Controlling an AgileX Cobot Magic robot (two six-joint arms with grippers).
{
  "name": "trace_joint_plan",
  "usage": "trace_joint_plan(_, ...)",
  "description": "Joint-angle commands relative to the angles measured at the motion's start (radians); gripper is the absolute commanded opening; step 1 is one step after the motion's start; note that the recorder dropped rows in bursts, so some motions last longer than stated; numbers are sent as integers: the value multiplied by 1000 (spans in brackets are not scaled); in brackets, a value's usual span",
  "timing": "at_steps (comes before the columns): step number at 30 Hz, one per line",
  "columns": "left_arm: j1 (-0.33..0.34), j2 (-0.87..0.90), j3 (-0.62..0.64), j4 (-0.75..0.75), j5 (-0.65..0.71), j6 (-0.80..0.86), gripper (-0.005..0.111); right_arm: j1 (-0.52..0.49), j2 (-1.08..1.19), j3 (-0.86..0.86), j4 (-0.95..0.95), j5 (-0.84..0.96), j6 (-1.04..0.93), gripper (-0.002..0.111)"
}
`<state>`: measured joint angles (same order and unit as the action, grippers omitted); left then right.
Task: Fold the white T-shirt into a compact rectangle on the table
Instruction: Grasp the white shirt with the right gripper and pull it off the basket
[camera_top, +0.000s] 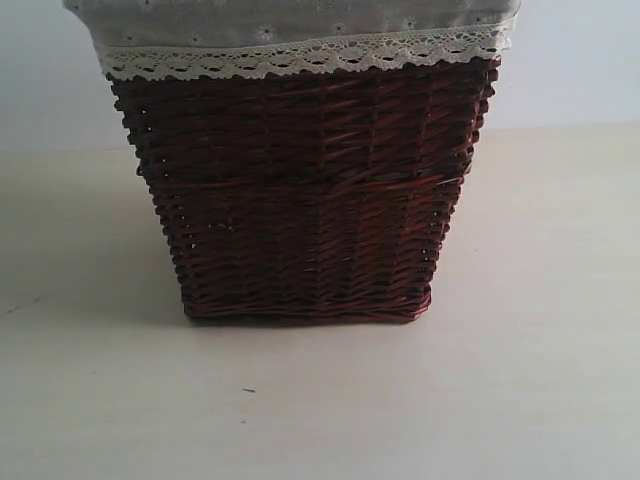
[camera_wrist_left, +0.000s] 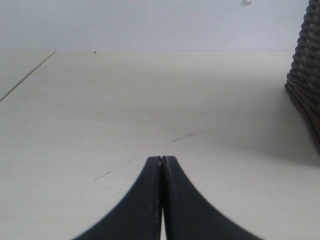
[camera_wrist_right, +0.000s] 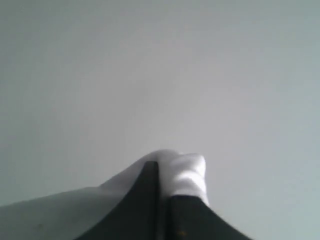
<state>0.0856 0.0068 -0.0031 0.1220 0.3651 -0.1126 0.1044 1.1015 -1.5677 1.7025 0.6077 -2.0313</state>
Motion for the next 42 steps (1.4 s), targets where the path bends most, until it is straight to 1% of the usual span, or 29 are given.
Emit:
trace_joint_plan(1, 0, -7, 3, 4, -4, 1, 0, 1, -18, -193, 42, -171, -76, 0)
trace_joint_plan(2, 0, -7, 3, 4, -4, 1, 0, 1, -18, -262, 42, -212, -76, 0)
trace_joint_plan(3, 0, -7, 3, 4, -4, 1, 0, 1, -18, -288, 42, -224, -76, 0)
trace_joint_plan(4, 0, -7, 3, 4, -4, 1, 0, 1, -18, -346, 42, -225, -76, 0)
trace_joint_plan(6, 0, -7, 3, 4, -4, 1, 0, 1, -18, -404, 42, -225, -76, 0)
trace_joint_plan(9, 0, -7, 3, 4, -4, 1, 0, 1, -18, -425, 42, -225, -72, 0)
trace_joint_plan(11, 0, -7, 3, 4, -4, 1, 0, 1, -15, -409, -16, -238, 54, 0)
trace_joint_plan(15, 0, -7, 3, 4, -4, 1, 0, 1, 3, -331, -312, -204, 349, 0)
trace_joint_plan(18, 0, -7, 3, 4, -4, 1, 0, 1, 5, -250, -575, -83, 627, 0)
trace_joint_plan(20, 0, -7, 3, 4, -4, 1, 0, 1, 3, -190, -702, 59, 781, 0)
trace_joint_plan(22, 0, -7, 3, 4, -4, 1, 0, 1, 1, -117, -762, 218, 862, 0)
trace_joint_plan(25, 0, -7, 3, 4, -4, 1, 0, 1, -7, 5, -763, 417, 874, 0)
trace_joint_plan(26, 0, -7, 3, 4, -4, 1, 0, 1, -14, 105, -749, 503, 871, 0)
trace_joint_plan(27, 0, -7, 3, 4, -4, 1, 0, 1, -21, 160, -732, 532, 856, 0)
trace_joint_plan(32, 0, -7, 3, 4, -4, 1, 0, 1, -55, 421, -579, 564, 665, 0)
trace_joint_plan(35, 0, -7, 3, 4, -4, 1, 0, 1, -50, 578, -403, 564, 463, 0)
trace_joint_plan(38, 0, -7, 3, 4, -4, 1, 0, 1, -11, 680, -251, 564, 188, 0)
trace_joint_plan(39, 0, -7, 3, 4, -4, 1, 0, 1, 41, 713, -195, 529, 8, 0)
trace_joint_plan(40, 0, -7, 3, 4, -4, 1, 0, 1, 67, 713, -179, 512, -30, 0)
trace_joint_plan(41, 0, -7, 3, 4, -4, 1, 0, 1, 141, 711, -115, 470, -84, 0)
trace_joint_plan(42, 0, -7, 3, 4, -4, 1, 0, 1, 170, 711, -68, 448, -85, 0)
